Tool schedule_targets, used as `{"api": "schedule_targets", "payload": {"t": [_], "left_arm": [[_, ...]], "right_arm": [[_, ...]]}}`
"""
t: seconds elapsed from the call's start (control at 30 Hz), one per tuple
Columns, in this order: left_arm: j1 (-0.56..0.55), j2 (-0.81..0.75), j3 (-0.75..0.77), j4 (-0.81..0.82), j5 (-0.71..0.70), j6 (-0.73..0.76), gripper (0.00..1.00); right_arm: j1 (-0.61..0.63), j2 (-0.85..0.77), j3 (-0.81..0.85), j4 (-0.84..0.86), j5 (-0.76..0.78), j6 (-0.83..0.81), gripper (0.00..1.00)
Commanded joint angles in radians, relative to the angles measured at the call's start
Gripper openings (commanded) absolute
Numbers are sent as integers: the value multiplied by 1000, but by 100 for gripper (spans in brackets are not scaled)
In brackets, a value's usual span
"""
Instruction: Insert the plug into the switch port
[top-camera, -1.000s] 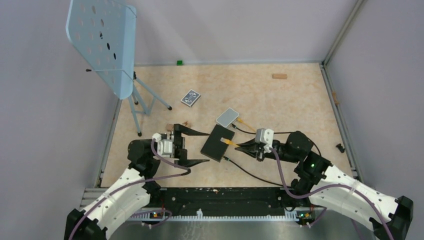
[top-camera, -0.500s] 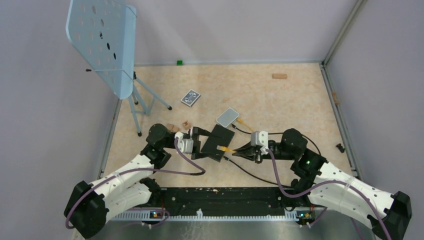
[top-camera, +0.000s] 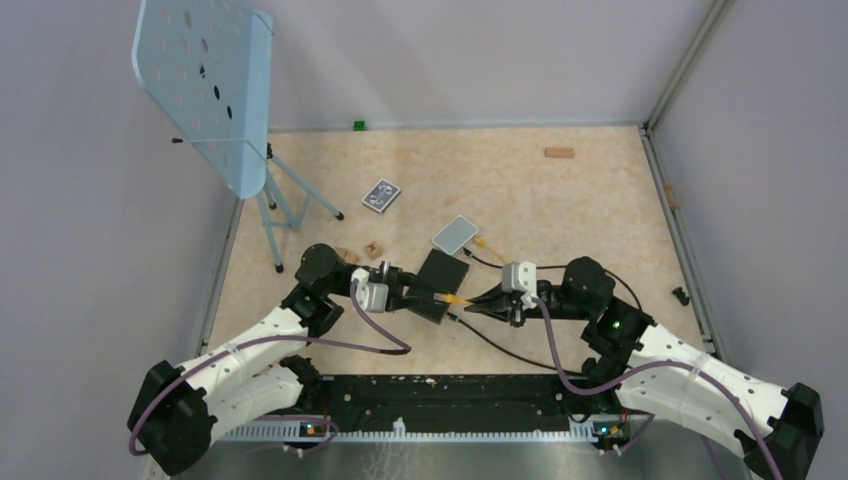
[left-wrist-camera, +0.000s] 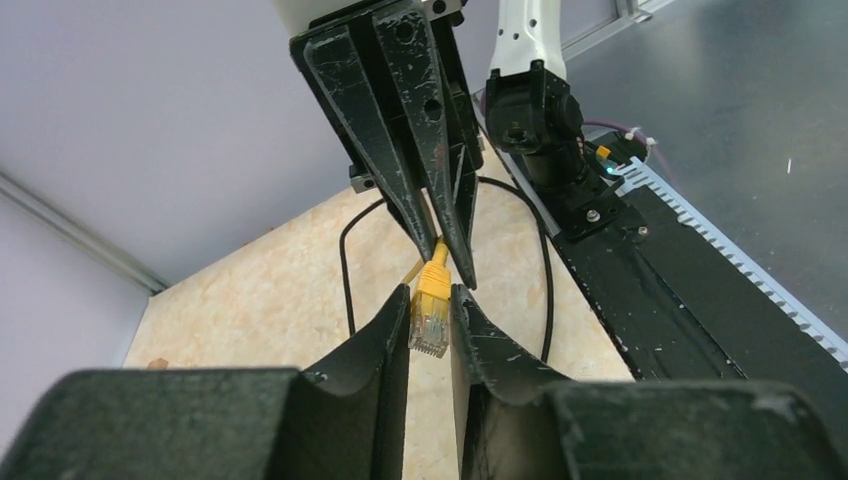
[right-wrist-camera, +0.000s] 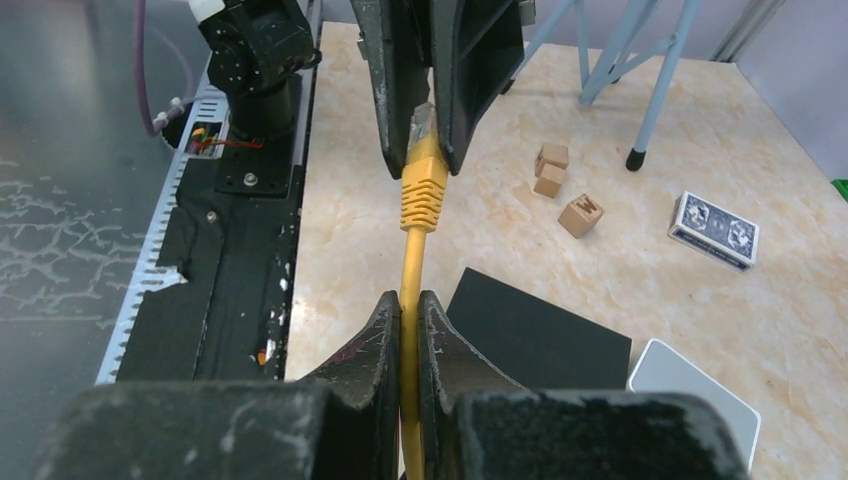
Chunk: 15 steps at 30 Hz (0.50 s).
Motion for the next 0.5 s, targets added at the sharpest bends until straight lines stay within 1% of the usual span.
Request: {"api": "schedule_targets", "payload": {"t": [0.0,0.03,0.1,0.13,0.17,0.2,0.23,0.27,0.37,0.47], "left_arm": [[-5,-12,50,-41,39,42,18],[-6,-10,52,-46,42,43,15],[-5,-8,59,-54,47,43,0],[-6,-5,64,-59,43,37,0],[-6,-1,67,-69,43,34,0],[-6,2,73,-77,42,27,0],[-6,6,77,-81,39,9,0],[-6,11,80,-81,31,-12,0],[-7,16,73,-69,-36,-90,0],[-6,13,42,-10,-84,-161,0]], "right_arm": [[-11,-10,57,54,-28,8,0],[-11,-9,58,53,-29,8,0],[-11,-8,59,52,-28,10,0],[-11,-10,60,52,-19,11,0],[-11,-11,60,55,14,17,8],[-11,-13,61,60,50,22,27],[-11,-15,59,64,73,21,36],[-11,-18,60,66,95,13,41],[-11,-24,58,101,136,-16,45],[-11,-14,41,177,136,-47,46]]}}
